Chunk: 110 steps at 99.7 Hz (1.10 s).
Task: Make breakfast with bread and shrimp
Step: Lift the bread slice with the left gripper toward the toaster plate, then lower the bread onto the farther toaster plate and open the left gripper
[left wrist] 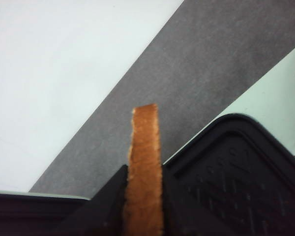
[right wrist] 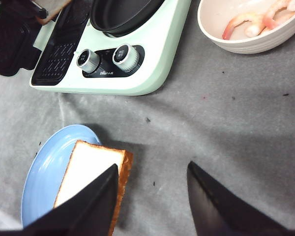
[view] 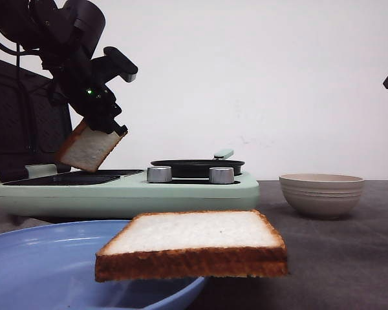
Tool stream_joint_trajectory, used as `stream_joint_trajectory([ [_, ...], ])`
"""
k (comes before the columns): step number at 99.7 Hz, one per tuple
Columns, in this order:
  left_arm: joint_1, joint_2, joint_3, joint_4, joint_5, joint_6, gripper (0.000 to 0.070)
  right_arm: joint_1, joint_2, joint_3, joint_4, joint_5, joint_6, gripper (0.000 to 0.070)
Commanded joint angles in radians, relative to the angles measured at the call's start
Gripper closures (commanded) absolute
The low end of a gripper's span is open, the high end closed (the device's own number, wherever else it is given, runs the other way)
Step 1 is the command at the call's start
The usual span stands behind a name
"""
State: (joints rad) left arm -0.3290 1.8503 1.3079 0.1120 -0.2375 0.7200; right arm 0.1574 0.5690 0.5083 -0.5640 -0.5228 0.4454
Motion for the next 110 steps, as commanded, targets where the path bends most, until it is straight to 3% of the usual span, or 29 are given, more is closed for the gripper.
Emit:
stream_joint_trajectory([
  [1, -0.006, 0.023, 0.025, 0.014, -0.005, 0.000, 0.0696, 0.005, 0.004, 0.013, 0.010, 0.000, -0.011, 0.0427],
  [23, -0.008, 0.024, 0.025, 0.014, 0.003, -0.040, 0.0687, 0.005, 0.004, 0.013, 0.010, 0.000, -0.011, 0.0427],
  [27, -0.008, 0.024, 0.025, 0.014, 0.004, -0.044, 0.0639, 0.005, 0.004, 0.013, 0.010, 0.000, -0.011, 0.0427],
  [37, -0.008, 0.024, 0.025, 0.013, 0.006, -0.062, 0.0423, 0.005, 0.004, 0.013, 0.010, 0.000, -0.012, 0.0427],
  [42, -0.008, 0.024, 0.025, 0.012, 0.006, -0.076, 0.0348, 0.005, 0.004, 0.013, 0.010, 0.000, -0.012, 0.0427],
  [65, -0.010, 0.024, 0.025, 0.013, 0.006, -0.169, 0.0182, 0.005, 0.004, 0.013, 0.010, 0.000, -0.012, 0.0427],
  [110, -0.010, 0.024, 0.025, 0.014, 0.029, -0.327, 0.0179, 0.005, 0.004, 0.013, 0.010, 0.000, -0.012, 0.0427],
])
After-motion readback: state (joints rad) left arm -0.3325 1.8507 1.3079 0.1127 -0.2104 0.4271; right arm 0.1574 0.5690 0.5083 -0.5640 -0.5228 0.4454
